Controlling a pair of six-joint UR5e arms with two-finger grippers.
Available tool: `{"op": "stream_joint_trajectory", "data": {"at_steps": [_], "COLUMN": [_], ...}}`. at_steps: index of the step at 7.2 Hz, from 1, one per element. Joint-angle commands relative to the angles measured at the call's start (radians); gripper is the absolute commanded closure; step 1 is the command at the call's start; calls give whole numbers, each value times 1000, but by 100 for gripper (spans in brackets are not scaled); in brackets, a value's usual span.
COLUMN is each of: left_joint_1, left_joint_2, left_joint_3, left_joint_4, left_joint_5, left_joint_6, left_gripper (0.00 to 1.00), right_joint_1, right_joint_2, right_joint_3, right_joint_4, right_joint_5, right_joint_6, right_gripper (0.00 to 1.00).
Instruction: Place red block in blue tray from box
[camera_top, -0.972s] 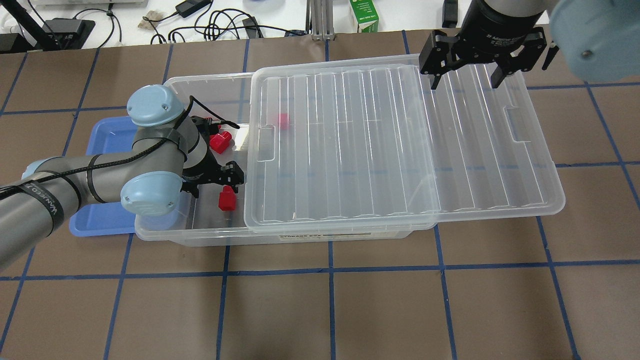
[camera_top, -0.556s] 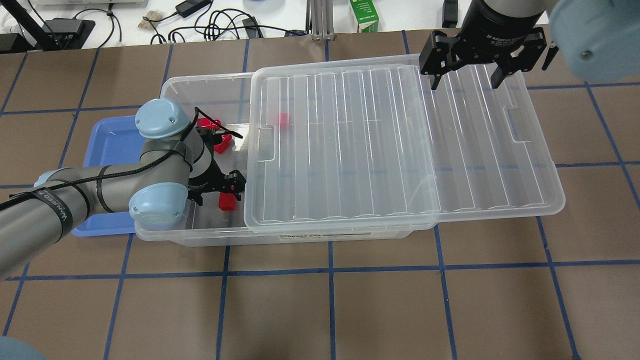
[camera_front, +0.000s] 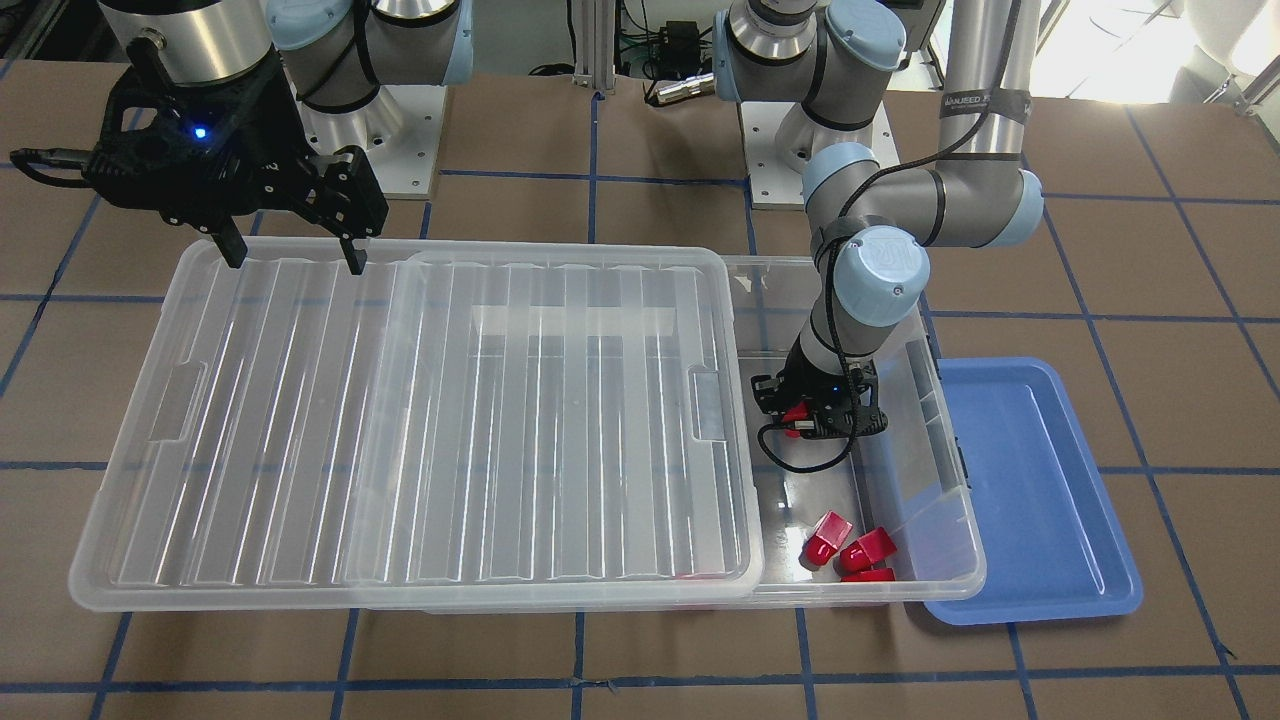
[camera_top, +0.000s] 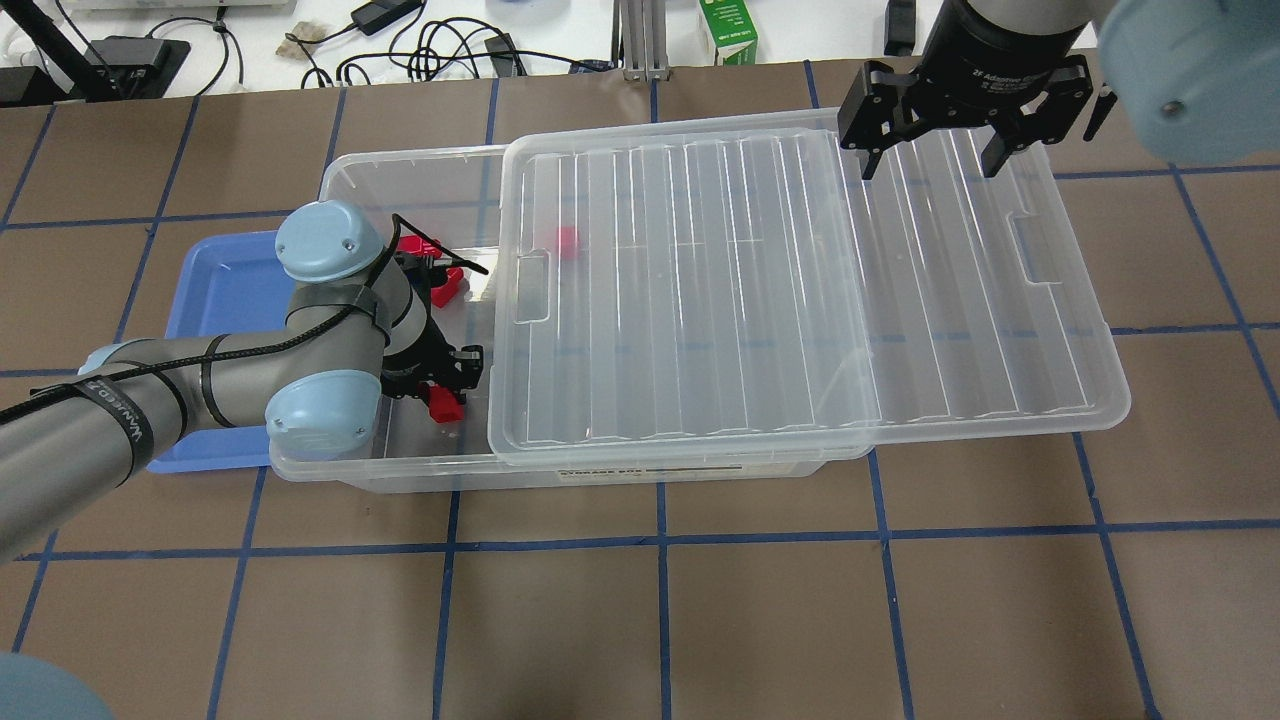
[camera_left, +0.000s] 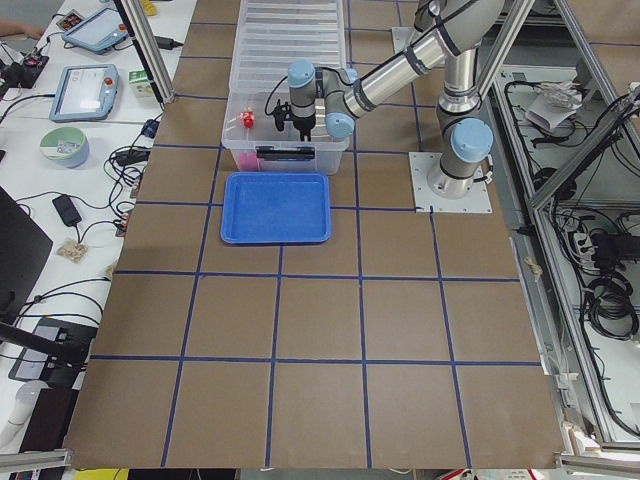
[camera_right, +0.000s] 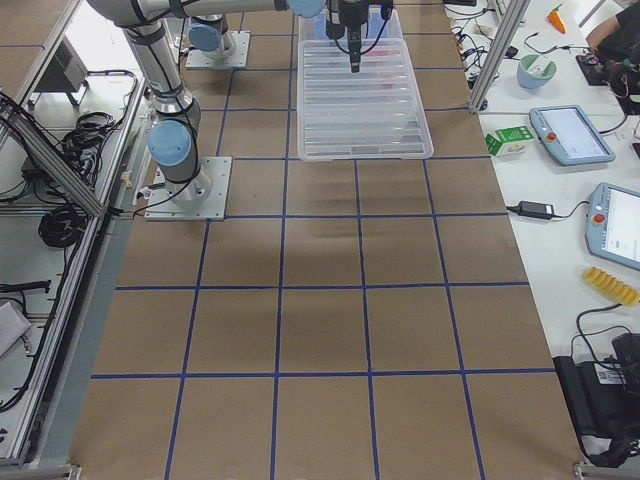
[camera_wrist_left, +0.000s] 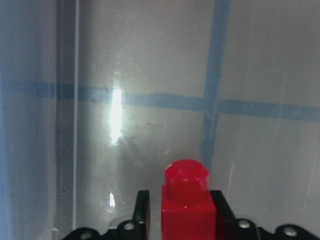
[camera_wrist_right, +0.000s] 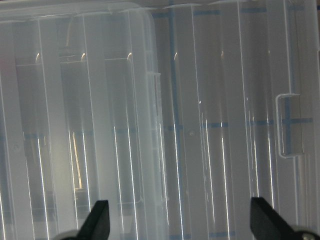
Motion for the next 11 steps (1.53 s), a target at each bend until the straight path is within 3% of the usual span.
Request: {"op": "stream_joint_trajectory", "data": {"at_steps": [1,2,4,6,8,9,11], "left_joint_1": [7,5,1,14,120,225,422], "left_joint_2": [36,72,141,170,175,176,112], "left_joint_3": [19,60,233,431,482,481,443], "left_joint_4": [-18,-84,-339,-611,-672,-673,-638], "left_joint_5": [7,5,5,10,16,16,4], "left_joint_6": [1,1,10,13,138,254,498], "left_gripper": [86,86,86,86,86,86,86], "right_joint_1": [0,0,-21,-185,-379,-470,-511], "right_joint_2": [2,2,8,17,24,52,145], "right_joint_3": [-2,-2,-9,-14,-2,2,41], "right_joint_4": [0,0,-8,-2,-9,-9,-49], "right_joint_5": [2,3,6,15,22,25,20], "right_joint_6": [-3,-7,-56,-279,-652,-719,-704], "right_gripper": [0,0,0,0,0,0,0]}}
